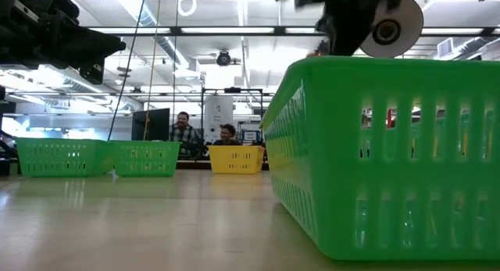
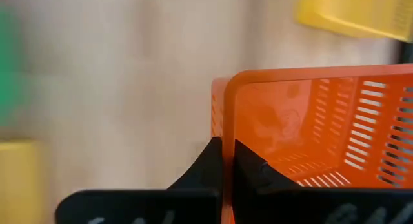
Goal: Stack baskets by color
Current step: Stack the top orange basket on the bottom orange basket
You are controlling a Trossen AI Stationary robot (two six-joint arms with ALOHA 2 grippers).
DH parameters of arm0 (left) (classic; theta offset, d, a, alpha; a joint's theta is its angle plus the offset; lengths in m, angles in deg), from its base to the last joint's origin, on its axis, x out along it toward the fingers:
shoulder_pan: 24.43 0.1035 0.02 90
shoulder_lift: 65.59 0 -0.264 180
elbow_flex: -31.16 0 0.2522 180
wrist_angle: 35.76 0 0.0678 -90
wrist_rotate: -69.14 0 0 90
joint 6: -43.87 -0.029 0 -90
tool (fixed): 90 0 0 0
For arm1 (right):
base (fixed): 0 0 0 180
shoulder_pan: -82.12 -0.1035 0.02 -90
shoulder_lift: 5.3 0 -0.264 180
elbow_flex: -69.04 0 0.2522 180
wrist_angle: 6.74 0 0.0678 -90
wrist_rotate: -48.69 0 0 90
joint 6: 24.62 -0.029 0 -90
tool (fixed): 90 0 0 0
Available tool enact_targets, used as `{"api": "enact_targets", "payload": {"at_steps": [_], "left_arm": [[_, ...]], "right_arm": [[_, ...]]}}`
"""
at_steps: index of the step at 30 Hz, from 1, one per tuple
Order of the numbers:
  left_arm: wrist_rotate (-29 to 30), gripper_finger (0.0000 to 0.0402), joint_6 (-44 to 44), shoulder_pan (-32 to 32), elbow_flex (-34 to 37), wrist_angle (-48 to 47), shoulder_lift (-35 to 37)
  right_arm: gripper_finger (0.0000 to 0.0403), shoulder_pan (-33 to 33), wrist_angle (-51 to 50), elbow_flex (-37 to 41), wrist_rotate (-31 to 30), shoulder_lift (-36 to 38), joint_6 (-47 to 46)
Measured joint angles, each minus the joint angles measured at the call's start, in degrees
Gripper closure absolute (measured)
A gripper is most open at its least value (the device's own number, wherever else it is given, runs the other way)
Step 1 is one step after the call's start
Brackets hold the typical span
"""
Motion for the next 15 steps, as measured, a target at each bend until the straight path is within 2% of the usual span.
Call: {"api": "enact_targets", "payload": {"at_steps": [3,11,15], "left_arm": [[0.0,0.0364,0.0,0.0,0.0,0.0,0.0],[0.0,0.0372,0.0,0.0,0.0,0.0,0.0],[0.0,0.0368,0.0,0.0,0.0,0.0,0.0]], "right_arm": [[0.0394,-6.5,0.1,-2.0,2.3,0.0,-7.4],[0.0394,-22.6,0.3,-5.1,3.1,-0.3,-28.4],[0.0394,-28.7,3.6,-5.2,4.0,-0.4,-38.3]]}}
